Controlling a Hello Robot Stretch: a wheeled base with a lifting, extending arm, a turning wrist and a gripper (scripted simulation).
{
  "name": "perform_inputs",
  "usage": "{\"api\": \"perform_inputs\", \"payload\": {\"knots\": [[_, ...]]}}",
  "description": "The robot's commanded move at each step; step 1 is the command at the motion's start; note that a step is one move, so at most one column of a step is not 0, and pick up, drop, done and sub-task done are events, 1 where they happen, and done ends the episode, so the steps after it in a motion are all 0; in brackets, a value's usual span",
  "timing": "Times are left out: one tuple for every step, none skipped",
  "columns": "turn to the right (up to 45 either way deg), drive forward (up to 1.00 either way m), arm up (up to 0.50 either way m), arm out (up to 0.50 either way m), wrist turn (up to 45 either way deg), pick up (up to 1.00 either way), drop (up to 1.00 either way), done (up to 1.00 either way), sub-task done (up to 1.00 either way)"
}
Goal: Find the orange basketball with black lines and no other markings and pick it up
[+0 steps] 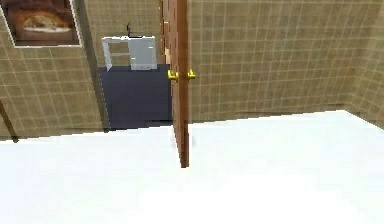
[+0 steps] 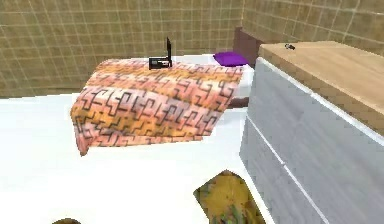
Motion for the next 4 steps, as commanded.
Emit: {"api": "perform_inputs", "payload": {"knots": [[42.0,0.00,0.00,0.00,0.0,0.00,0.00,0.00,0.00],[0.0,0.40,0.00,0.00,0.0,0.00,0.00,0.00,0.00],[-45.0,0.00,0.00,0.00,0.0,0.00,0.00,0.00,0.00],[-39.0,0.00,0.00,0.00,0.0,0.00,0.00,0.00,0.00]]}}
